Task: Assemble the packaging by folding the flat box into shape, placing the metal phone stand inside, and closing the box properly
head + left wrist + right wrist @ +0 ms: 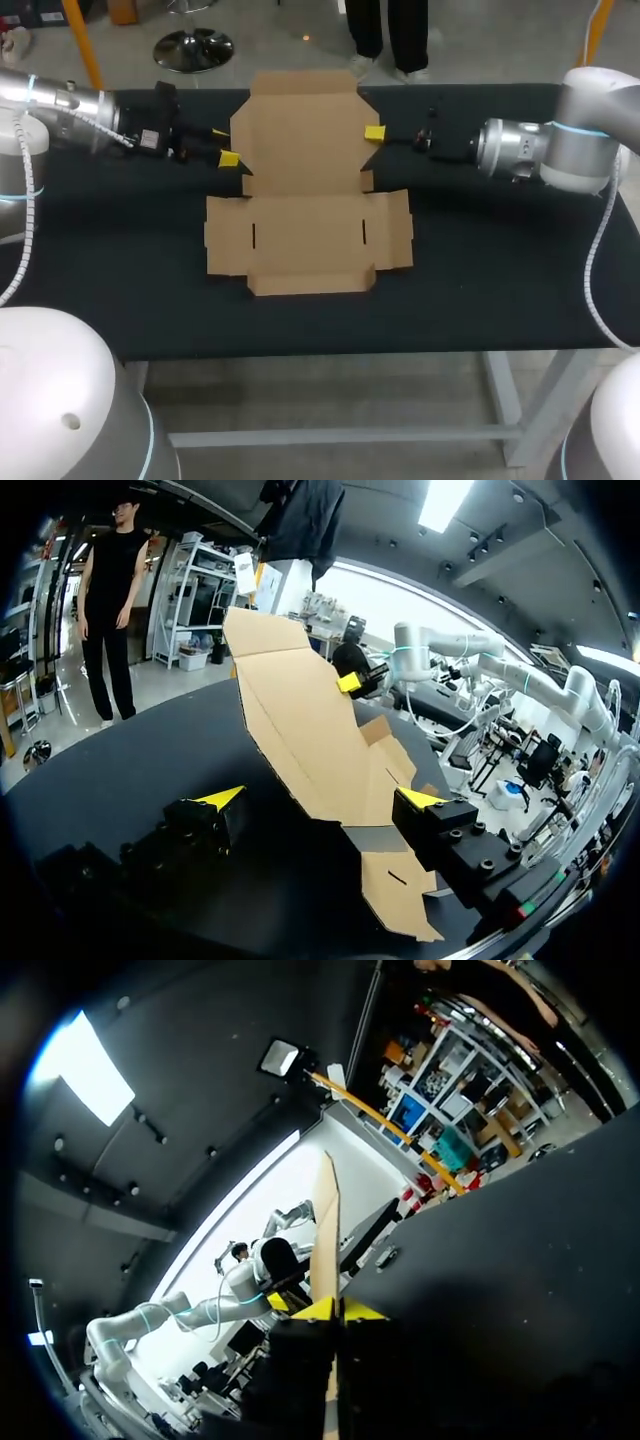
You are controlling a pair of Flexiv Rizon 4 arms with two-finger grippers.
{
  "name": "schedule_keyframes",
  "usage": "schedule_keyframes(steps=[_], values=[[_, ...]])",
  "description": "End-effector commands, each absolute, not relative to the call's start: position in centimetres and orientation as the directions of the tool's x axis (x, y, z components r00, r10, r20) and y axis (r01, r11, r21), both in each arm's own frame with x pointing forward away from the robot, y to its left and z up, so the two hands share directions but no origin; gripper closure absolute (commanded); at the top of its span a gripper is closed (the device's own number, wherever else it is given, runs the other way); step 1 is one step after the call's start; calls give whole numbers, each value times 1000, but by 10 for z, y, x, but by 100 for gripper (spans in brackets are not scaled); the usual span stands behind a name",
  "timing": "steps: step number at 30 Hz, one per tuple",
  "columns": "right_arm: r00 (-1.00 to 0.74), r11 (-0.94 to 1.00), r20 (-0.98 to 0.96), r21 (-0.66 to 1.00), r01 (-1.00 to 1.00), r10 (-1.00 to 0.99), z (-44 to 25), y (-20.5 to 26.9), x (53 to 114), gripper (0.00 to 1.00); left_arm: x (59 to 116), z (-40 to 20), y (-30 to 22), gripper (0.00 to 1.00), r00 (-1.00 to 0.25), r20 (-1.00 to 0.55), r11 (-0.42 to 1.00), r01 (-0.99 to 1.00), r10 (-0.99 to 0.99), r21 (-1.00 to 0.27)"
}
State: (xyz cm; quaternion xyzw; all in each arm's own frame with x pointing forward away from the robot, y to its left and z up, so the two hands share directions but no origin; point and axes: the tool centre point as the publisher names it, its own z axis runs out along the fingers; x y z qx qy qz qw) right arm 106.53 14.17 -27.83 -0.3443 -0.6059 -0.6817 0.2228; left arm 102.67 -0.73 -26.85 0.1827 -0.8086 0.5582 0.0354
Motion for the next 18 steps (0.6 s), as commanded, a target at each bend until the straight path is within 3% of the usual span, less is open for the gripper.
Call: schedule_keyframes(steps=[1,9,18], values=[[-674,-176,733,678,714,90,-282,144,1071,100,1044,-276,-17,0,-948,276,304,-314,-162,-900],[-694,-188,716,694,695,77,-279,150,1077,100,1050,-269,-36,5,-962,262,272,-275,-83,-922],[-711,-189,701,706,682,55,-275,154,1085,100,1053,-264,-44,33,-966,253,260,-258,-53,-930]])
